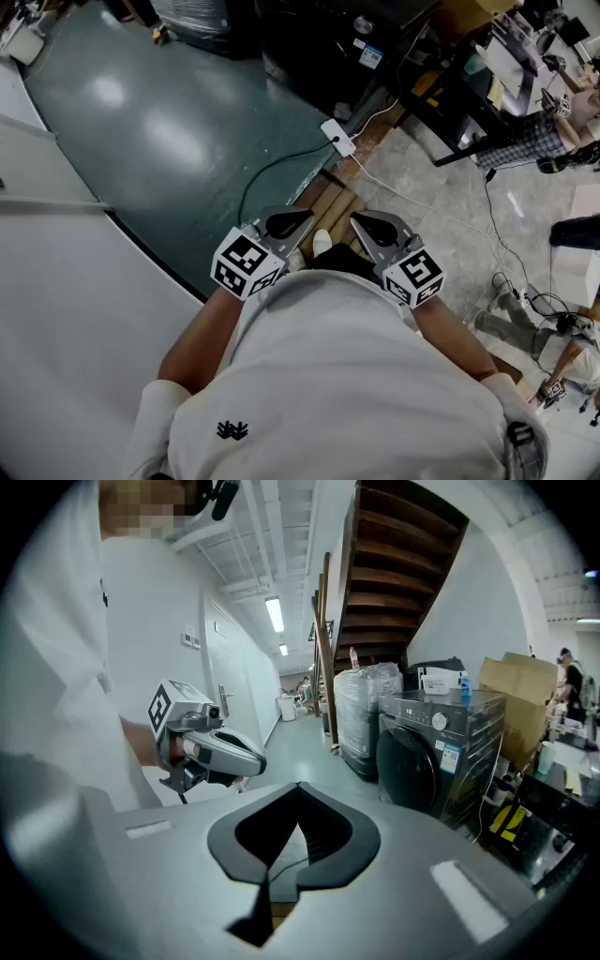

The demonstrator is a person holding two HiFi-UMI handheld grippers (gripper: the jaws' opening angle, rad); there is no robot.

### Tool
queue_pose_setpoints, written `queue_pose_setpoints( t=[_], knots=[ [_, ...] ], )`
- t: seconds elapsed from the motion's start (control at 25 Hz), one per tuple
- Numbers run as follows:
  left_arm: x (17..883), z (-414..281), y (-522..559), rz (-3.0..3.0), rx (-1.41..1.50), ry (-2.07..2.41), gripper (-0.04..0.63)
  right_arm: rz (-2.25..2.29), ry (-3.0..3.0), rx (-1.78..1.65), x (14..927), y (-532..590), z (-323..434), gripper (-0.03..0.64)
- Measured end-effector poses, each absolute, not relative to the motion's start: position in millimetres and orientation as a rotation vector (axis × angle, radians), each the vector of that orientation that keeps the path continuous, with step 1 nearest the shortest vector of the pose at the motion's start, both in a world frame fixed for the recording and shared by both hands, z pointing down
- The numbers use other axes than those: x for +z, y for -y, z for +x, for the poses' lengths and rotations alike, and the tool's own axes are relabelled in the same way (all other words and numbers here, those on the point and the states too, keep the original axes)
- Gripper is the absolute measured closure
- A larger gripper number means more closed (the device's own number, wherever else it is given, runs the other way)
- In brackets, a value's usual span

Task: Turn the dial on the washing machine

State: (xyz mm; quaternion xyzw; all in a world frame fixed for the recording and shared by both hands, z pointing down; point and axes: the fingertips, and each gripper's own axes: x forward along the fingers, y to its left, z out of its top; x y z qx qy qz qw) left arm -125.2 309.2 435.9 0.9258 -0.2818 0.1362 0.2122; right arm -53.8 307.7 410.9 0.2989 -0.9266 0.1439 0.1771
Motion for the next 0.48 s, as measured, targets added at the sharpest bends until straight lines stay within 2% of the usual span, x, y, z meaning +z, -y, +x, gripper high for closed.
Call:
queue_pose_setpoints(
  t=[0.48],
  knots=[
    [459,-98,-251,2.562,0.393,0.768,0.540,0.940,2.591,0.497,434,-261,-17,0.617]
  ],
)
